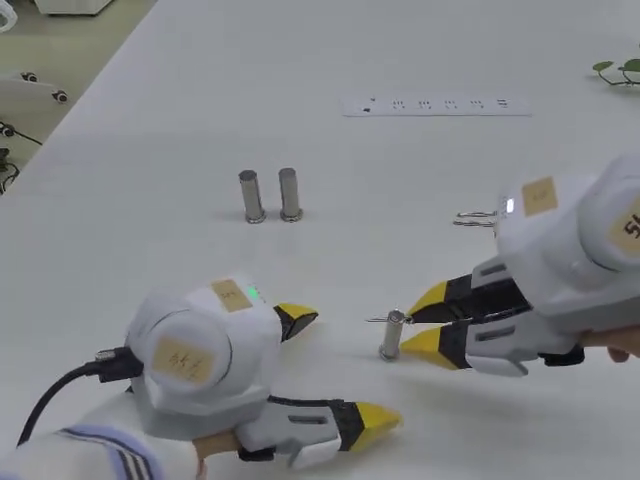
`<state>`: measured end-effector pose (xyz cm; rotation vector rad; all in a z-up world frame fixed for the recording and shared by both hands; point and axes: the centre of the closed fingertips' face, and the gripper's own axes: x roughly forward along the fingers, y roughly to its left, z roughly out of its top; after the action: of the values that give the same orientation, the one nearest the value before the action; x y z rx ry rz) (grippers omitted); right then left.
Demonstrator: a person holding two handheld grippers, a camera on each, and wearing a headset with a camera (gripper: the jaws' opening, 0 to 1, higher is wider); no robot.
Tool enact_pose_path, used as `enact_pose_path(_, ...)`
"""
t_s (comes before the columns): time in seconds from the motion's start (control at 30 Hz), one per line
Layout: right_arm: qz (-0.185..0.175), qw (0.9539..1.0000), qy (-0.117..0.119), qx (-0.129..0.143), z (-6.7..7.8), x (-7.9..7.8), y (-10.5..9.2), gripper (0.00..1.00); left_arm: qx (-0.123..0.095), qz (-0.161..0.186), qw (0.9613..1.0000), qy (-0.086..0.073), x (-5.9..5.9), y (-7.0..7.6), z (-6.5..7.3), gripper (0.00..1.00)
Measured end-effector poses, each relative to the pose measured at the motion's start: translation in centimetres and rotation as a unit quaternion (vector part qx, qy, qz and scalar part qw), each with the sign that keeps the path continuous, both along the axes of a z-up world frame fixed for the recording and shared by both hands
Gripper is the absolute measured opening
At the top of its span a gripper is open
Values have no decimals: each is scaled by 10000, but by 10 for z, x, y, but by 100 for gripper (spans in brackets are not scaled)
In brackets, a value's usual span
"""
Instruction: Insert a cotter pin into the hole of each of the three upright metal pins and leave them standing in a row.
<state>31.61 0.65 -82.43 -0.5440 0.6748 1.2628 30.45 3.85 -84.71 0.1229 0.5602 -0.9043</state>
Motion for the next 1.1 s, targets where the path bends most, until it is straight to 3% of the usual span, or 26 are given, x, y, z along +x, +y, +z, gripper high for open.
enact_pose_path(0.13, 4, 10000, 9, 5, -2, 2, 2, 17, -41, 120, 9998, -131, 1, 3, 4, 93)
enact_pose_path(0.23, 18, 10000, 30, 6, -5, 4, 5, 17, -163, 203, 9996, -105, 1, 5, 7, 99)
enact_pose_path(0.33, 36, 10000, 37, 1, -7, 5, 7, 17, -273, 213, 9994, -28, 0, 5, 9, 99)
enact_pose_path(0.43, 59, 10000, 58, 3, -8, 6, 10, 17, -234, 196, 9995, -42, -1, 5, 9, 99)
enact_pose_path(0.5, 92, 9999, 76, 3, -9, 6, 12, 16, -180, 212, 9996, 31, -2, 8, 5, 99)
enact_pose_path(0.6, 153, 9998, 112, -20, -12, 5, 13, 16, -113, 222, 9997, -11, -2, 10, 4, 99)
enact_pose_path(0.77, 194, 9997, 171, 28, -14, 4, 16, 13, -153, 243, 9996, 16, -3, 12, 5, 99)
enact_pose_path(1.0, 227, 9997, 123, 22, -14, 8, 16, 11, -235, 333, 9992, 13, -2, 18, 11, 97)
enact_pose_path(1.1, 259, 9996, 66, -32, -14, 13, 18, 11, -258, 389, 9989, 100, -2, 21, 9, 99)
